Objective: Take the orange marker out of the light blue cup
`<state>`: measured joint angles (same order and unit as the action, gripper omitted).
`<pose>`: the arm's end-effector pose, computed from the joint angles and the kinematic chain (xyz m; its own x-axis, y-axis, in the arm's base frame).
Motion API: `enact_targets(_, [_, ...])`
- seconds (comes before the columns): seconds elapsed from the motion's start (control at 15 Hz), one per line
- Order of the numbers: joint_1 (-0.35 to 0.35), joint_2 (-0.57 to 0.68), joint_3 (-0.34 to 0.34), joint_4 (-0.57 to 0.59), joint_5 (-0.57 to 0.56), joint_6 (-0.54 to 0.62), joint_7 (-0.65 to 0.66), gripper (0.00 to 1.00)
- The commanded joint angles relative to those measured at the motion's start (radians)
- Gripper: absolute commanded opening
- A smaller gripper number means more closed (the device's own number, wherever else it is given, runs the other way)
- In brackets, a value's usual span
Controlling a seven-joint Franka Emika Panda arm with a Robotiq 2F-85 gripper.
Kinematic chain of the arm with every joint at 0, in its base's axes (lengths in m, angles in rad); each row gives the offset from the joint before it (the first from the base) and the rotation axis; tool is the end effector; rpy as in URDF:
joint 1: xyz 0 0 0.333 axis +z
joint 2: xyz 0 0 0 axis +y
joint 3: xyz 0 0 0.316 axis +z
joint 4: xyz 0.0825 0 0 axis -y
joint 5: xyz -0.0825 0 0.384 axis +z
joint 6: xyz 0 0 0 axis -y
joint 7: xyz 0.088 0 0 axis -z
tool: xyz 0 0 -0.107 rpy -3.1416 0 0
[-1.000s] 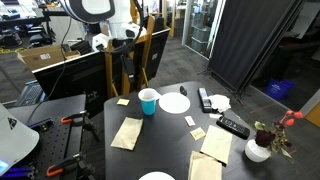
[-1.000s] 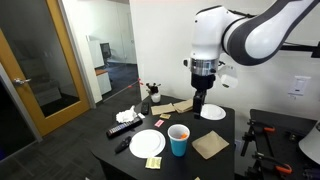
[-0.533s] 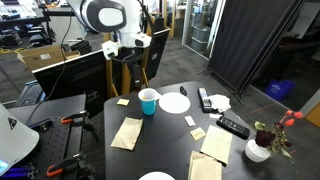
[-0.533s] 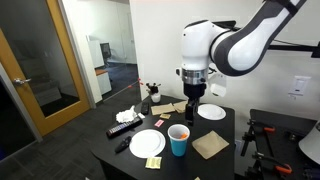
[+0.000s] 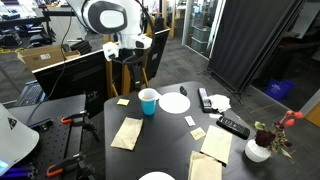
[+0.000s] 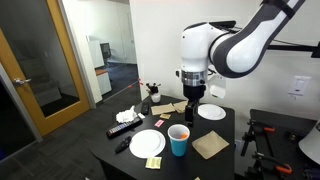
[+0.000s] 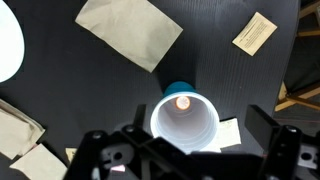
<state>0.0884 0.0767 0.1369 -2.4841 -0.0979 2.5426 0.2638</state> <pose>0.4598 0.1072 0.2577 0.9991 0.0424 -0.0069 0.0426 -0.9980 0.0467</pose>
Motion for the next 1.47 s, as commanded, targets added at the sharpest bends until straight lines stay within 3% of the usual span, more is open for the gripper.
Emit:
enact_targets(0.0, [0.011,0.034,-0.023,0.019,-0.004,0.022,0.007,1.0])
enact_targets(0.53, [0.012,0.152,-0.051,0.122,0.019,0.001,-0.017,1.0])
enact_targets(0.93, [0.024,0.208,-0.053,0.19,0.016,-0.039,-0.017,0.79])
enact_targets(1.0, [0.026,0.212,-0.054,0.194,0.015,-0.044,-0.016,0.69])
enact_targets(1.07, [0.027,0.218,-0.053,0.2,0.015,-0.05,-0.019,0.71])
enact_targets(1.2, [0.032,0.226,-0.053,0.207,0.014,-0.059,-0.018,0.61])
enact_targets(1.27, [0.032,0.229,-0.052,0.209,0.017,-0.064,-0.022,0.64])
enact_targets(1.4, [0.035,0.238,-0.053,0.217,0.016,-0.075,-0.022,0.58])
